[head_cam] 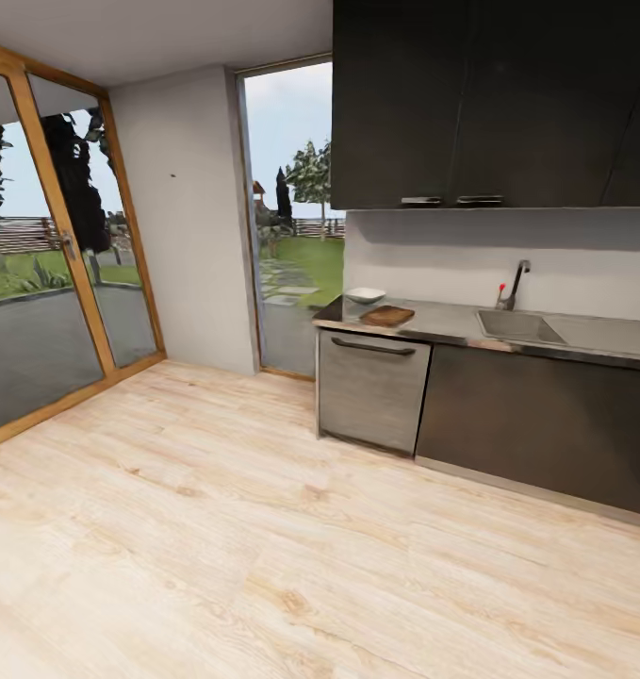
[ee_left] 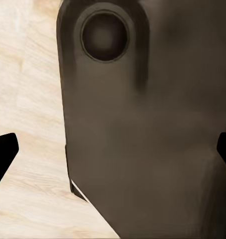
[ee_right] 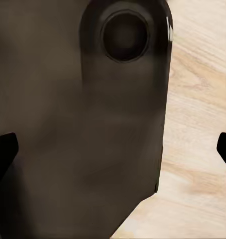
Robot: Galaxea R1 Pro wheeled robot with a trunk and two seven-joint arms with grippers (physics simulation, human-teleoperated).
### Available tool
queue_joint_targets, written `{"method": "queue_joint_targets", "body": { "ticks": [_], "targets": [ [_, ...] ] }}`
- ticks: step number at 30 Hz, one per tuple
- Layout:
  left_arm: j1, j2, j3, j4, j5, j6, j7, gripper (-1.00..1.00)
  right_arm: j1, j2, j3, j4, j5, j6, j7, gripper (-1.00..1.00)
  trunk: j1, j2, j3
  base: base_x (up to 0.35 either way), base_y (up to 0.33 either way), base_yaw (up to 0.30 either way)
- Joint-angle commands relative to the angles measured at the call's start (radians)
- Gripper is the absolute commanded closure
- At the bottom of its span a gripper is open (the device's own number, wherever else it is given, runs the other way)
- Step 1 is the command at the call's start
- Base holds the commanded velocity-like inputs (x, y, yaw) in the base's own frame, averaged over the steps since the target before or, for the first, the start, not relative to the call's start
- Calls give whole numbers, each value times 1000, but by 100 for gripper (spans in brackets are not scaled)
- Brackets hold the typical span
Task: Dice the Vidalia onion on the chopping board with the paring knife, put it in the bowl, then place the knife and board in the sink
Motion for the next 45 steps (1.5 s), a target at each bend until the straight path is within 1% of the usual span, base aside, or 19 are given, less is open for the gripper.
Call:
{"method": "queue_joint_targets", "body": {
  "ticks": [1, 3, 6, 9, 19, 25, 31, 34, 35, 37, 39, 42, 44, 45],
  "targets": [
    [6, 3, 6, -6, -5, 6, -6, -100, -6, 6, 4, -6, -2, -6, -2, -100, 0, 0, 0, 0, 0, 0],
    [17, 2, 5, -17, -3, 5, -5, -100, -17, 17, 4, -17, -2, -17, -2, -100, 0, 0, 0, 0, 0, 0],
    [16, 2, 4, -15, -1, 0, -4, -100, -35, 34, 5, -21, -1, -19, -2, -100, 0, 0, 0, 0, 0, 0],
    [15, 2, 3, -13, 1, -3, -3, -100, -52, 38, 6, -22, 2, -14, -3, -100, 0, 0, 0, 0, 0, 0],
    [15, 3, 3, -17, 0, -6, -2, -100, -57, 37, 5, -23, 2, -14, -2, -100, 0, 0, 0, 0, 0, 0],
    [15, 13, 4, -51, 3, -6, -3, -100, -57, 30, 3, -38, 3, -17, -2, -100, 0, 0, 0, 0, 0, 0],
    [15, 12, 6, -85, 6, -6, -1, -100, -57, 29, 1, -72, 2, -47, -4, -100, 0, 0, 0, 0, 0, 0],
    [15, 10, 7, -102, 7, -6, 1, -100, -57, 29, 0, -89, 2, -64, -15, -100, 0, 0, 0, 0, 0, 0],
    [15, 9, 7, -397, 7, -6, 2, -100, -57, 29, 0, -195, 2, -153, -22, -100, 0, 0, 0, 0, 0, 0],
    [15, 8, 7, -447, 7, -5, 2, -100, -57, 29, 0, -246, 3, -158, -32, -100, 0, 0, 0, 0, 0, 0],
    [15, 7, 7, -531, 6, -6, 3, -100, -57, 29, -1, -331, 3, -161, -48, -100, 0, 0, 0, 0, 0, 0],
    [15, 9, 7, -588, 5, -6, 3, -100, -57, 29, -1, -395, 3, -162, -59, -100, 0, 0, 0, 0, 0, 0],
    [15, 25, 8, -616, 8, -24, 3, -100, -58, 28, -1, -481, 3, -164, -66, -100, 0, 0, 0, 0, 0, 0],
    [15, 30, 8, -616, 9, -35, 2, -100, -58, 27, -1, -497, 3, -165, -67, -100, 0, 0, 0, 0, 0, 0]
  ]
}}
